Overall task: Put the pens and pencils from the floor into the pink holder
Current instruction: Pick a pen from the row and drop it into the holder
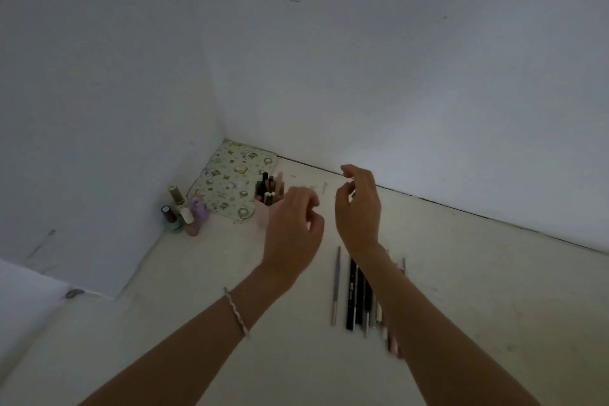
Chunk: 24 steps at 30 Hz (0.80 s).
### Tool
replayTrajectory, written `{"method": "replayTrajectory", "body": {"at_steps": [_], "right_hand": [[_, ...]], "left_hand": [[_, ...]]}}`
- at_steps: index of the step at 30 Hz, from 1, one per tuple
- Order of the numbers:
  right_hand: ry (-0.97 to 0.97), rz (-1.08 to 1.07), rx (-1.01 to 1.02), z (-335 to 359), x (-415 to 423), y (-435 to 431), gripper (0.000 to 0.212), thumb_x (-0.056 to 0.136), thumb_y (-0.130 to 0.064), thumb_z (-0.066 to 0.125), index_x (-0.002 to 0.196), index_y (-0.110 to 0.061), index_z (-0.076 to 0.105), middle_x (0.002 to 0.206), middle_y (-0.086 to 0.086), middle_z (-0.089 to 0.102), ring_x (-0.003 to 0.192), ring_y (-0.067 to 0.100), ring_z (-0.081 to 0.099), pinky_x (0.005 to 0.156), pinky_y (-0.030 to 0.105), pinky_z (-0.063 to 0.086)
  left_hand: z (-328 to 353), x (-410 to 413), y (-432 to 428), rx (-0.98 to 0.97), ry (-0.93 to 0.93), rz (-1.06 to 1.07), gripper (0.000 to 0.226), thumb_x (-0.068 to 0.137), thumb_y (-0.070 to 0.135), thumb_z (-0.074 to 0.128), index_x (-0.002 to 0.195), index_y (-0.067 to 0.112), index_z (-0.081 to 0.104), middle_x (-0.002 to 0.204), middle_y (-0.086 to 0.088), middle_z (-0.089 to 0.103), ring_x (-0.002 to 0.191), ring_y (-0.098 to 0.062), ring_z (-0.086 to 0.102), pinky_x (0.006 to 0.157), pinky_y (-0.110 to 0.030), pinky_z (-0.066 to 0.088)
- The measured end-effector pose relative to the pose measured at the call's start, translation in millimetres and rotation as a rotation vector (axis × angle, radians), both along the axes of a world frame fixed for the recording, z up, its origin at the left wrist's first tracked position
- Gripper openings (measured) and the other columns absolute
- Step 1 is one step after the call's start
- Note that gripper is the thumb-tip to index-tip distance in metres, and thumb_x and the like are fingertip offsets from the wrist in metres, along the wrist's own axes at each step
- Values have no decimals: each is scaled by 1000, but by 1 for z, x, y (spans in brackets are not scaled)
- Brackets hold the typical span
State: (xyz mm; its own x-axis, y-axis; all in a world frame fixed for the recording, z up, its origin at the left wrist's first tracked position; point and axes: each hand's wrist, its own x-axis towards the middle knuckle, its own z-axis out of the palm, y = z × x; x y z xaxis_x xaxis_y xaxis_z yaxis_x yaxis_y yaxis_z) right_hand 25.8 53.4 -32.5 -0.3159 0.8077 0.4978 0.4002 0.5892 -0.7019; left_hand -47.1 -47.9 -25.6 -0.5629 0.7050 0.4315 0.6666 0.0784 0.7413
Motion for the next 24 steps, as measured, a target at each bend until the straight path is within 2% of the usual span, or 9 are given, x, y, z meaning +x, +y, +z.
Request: {"method": "replayTrajectory", "body": {"at_steps": [2, 5, 9, 12, 15, 17, 20, 22, 24], "right_hand": [[2, -50, -44, 1, 24, 10, 33, 88, 4, 46, 113, -11, 61, 106, 1, 63, 84, 8, 58, 69, 20, 47], [-21, -96, -121, -3, 57, 21, 34, 86, 6, 47, 111, -12, 62, 100, -2, 65, 72, 7, 54, 64, 19, 43], [-60, -128, -193, -12, 91, 25, 28, 91, 1, 47, 108, -14, 63, 90, -5, 65, 65, 6, 52, 64, 21, 43], [-116, -120, -216, -19, 103, 26, 25, 93, -2, 48, 109, -12, 64, 93, -3, 67, 69, 8, 53, 69, 22, 45], [-284, -146, -288, -32, 106, 31, 22, 93, -8, 49, 107, -11, 66, 102, -1, 67, 86, 12, 59, 76, 23, 44], [-469, -158, -356, -45, 102, 37, 17, 91, -12, 51, 93, -7, 67, 97, 4, 64, 91, 20, 60, 73, 28, 46], [-765, -168, -383, -60, 91, 39, 32, 94, -27, 49, 69, -7, 53, 87, 10, 57, 94, 27, 58, 72, 31, 44], [-888, -195, -367, -70, 86, 36, 34, 95, -36, 48, 73, -11, 54, 95, 9, 59, 98, 25, 54, 77, 31, 43], [-925, -193, -369, -79, 83, 33, 31, 94, -35, 49, 75, -11, 55, 99, 7, 59, 100, 23, 52, 81, 31, 42]], "left_hand": [[-23, 28, 10, -272, -47, -63, 20, 86, 7, 55, 97, 22, 47, 89, 9, 50, 70, -5, 52, 59, -17, 47], [-58, 54, 20, -691, -90, -62, 27, 90, 16, 55, 115, 16, 45, 108, -3, 55, 90, -19, 60, 72, -26, 49], [-83, 74, 25, -929, -11, -54, 44, 93, 23, 55, 131, 10, 37, 122, -10, 52, 107, -27, 59, 84, -35, 49], [-87, 74, 29, -916, 41, -80, 49, 95, 19, 53, 138, 8, 32, 122, -13, 55, 105, -28, 61, 86, -35, 51], [-68, 63, 38, -752, -109, -70, 47, 89, 11, 58, 132, 10, 37, 105, -13, 60, 89, -28, 64, 73, -36, 53], [-49, 53, 46, -612, -169, -64, 54, 87, 8, 59, 136, 13, 38, 97, -10, 61, 80, -23, 64, 66, -32, 53], [-26, 41, 53, -432, -189, -71, 63, 87, 7, 61, 143, 21, 37, 89, -4, 56, 69, -13, 57, 62, -25, 52], [-14, 38, 51, -331, -200, -108, 68, 88, 6, 62, 146, 25, 34, 85, 1, 52, 64, -8, 52, 59, -21, 49], [-5, 37, 47, -246, -204, -139, 69, 88, 5, 63, 147, 28, 34, 87, 1, 52, 68, -11, 56, 62, -25, 54]]}}
